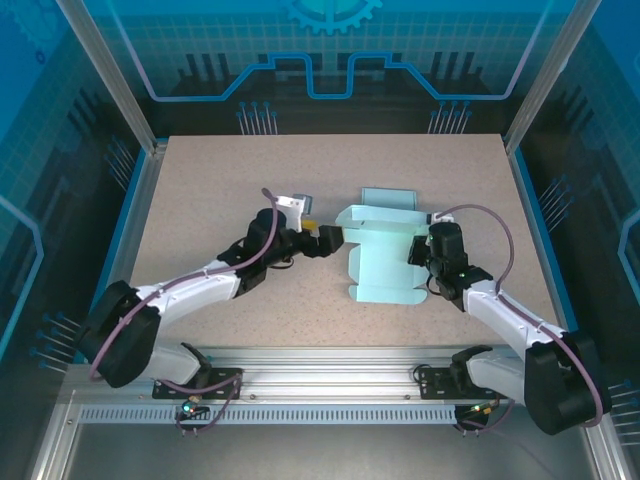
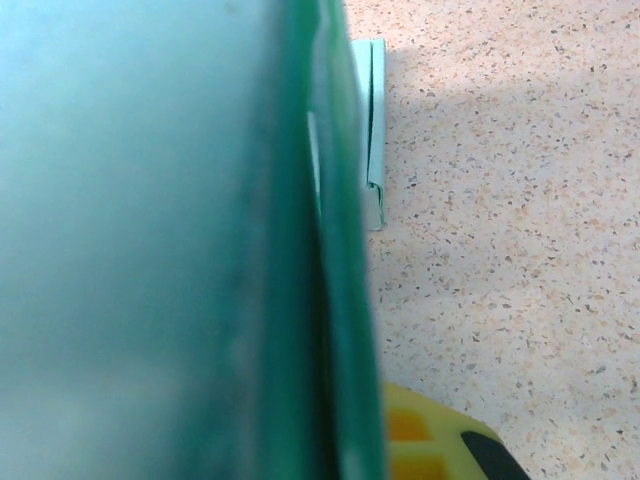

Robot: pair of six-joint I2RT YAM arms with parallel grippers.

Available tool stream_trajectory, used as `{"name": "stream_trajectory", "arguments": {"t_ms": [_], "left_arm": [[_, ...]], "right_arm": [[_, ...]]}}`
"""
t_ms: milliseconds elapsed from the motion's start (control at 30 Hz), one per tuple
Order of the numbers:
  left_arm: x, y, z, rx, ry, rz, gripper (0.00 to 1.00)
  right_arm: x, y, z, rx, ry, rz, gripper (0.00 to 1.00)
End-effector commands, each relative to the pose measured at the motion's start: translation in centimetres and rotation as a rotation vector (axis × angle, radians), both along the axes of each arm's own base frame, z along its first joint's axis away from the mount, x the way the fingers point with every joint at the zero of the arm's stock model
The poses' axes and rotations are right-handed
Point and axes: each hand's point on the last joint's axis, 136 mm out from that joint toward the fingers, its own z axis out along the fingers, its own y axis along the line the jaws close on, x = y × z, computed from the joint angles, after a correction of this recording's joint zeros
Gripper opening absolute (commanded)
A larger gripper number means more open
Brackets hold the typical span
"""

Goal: Fold the paper box

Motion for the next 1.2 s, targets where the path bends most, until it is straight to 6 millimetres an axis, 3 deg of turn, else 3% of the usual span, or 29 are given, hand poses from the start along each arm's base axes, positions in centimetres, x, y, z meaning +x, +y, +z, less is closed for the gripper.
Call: {"name": "stream_trajectory", "arguments": {"t_ms": [0,167,333,667,1167], "left_arm": [[0.8,-2.3,4.5,-0.097,-0.103,-0.033,0.99],[3.2,-2.9,4.2,-0.156,-0.097,0.042,0.99],[4.7,-3.0,2.1,-0.107,-0.055,0.095,0.99],[4.7,-1.7,-0.7,-0.046,-0.027,0.149,0.99],[4.2,-6.0,-2.2,-0.08,0.007,0.03,0.99]], "right_arm": [[0.5,0.0,1.4,-0.031,-0.042,0.031,0.0],[0.5,-0.2,1.1,-0.027,-0.053,0.026,0.0],[0.4,-0.1,0.9,-0.016,-0.062,0.03,0.0],[0.4,0.3,1.1,-0.012,-0.073,0.052,0.0],[0.8,0.6,0.8,-0.007,-0.067,0.069,0.0]]}}
